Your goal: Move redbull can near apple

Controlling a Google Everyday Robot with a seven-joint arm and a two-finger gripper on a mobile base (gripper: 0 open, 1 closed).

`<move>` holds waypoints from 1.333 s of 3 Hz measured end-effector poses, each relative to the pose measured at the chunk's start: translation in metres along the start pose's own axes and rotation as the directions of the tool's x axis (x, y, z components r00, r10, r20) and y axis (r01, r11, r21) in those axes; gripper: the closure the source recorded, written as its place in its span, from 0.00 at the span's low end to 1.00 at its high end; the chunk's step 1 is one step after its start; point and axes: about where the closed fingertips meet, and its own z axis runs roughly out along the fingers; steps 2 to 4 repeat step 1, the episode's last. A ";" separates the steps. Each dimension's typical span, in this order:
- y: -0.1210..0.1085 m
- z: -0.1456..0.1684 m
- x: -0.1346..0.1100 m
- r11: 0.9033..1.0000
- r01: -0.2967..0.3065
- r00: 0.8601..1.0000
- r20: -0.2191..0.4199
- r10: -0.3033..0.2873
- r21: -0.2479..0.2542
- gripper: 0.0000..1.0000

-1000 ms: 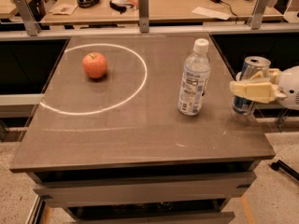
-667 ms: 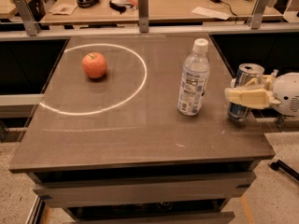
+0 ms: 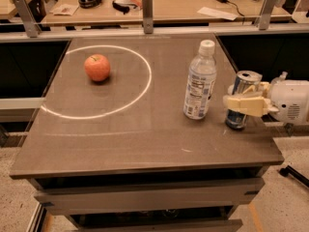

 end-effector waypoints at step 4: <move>0.001 0.002 -0.001 1.000 0.002 1.000 -0.001 -0.002 -0.004 0.82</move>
Offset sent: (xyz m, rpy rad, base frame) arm 0.0000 0.0000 0.0000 0.0000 0.0000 0.0000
